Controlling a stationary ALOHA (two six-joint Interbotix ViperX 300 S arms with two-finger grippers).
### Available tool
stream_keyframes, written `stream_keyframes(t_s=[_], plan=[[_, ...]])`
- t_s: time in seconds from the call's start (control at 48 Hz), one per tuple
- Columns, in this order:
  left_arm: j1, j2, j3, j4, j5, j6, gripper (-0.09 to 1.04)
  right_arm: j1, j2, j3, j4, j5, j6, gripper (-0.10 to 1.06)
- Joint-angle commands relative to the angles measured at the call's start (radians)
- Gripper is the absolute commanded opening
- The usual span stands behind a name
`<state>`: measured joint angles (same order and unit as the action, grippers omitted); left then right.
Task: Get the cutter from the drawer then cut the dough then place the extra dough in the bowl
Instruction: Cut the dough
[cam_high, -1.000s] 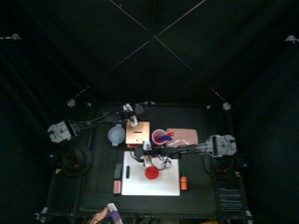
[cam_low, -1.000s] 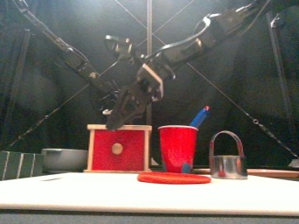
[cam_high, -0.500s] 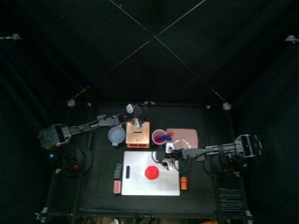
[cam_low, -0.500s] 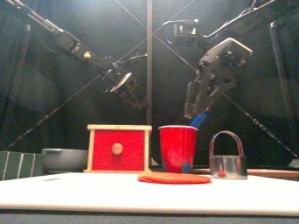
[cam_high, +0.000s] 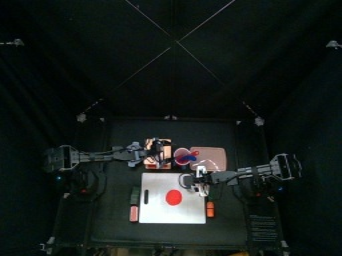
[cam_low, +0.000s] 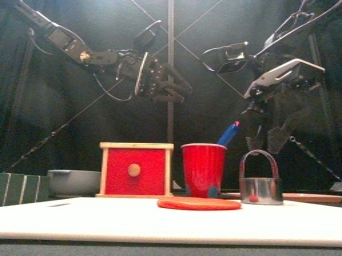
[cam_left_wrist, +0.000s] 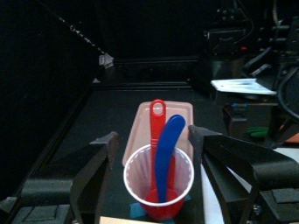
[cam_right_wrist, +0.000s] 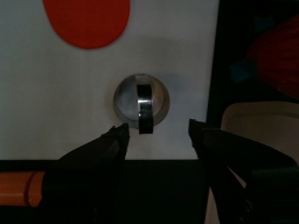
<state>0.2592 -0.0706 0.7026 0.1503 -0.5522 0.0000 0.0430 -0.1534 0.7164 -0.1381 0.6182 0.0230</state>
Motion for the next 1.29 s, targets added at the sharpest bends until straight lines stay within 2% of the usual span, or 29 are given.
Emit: stream_keyframes(t_s=[0.021,0.208,0.417,0.521,0.667,0.896,1.062,1.292], plan=[[-0.006,-0.020,0.052,-0.026,-0.143,0.002,0.98,0.005,-0.002,-0.021,0.000,-0.029,-0.002,0.89],[-0.008,-0.020,0.127,-0.083,-0.230,0.008,0.98,0.015,0.005,-0.029,0.000,-0.037,-0.002,0.84],[-0.020,-0.020,0.155,-0.112,-0.230,0.008,0.98,0.015,0.032,-0.044,-0.002,-0.048,-0.005,0.65],[-0.020,-0.020,0.156,-0.123,-0.230,0.008,0.98,0.023,0.055,-0.061,-0.014,-0.038,-0.005,0.61],[-0.020,-0.020,0.158,-0.127,-0.230,0.008,0.98,0.043,0.063,-0.091,-0.041,0.006,0.002,0.60],[-0.029,-0.020,0.183,-0.146,-0.230,0.006,0.98,0.091,0.067,-0.187,-0.038,0.048,0.020,0.60],[-0.032,-0.020,0.207,-0.172,-0.230,0.006,0.98,0.103,0.117,-0.268,-0.023,0.038,0.023,0.60],[-0.043,-0.021,0.216,-0.179,-0.230,0.008,0.98,0.103,0.227,-0.387,0.031,0.071,0.028,0.60]])
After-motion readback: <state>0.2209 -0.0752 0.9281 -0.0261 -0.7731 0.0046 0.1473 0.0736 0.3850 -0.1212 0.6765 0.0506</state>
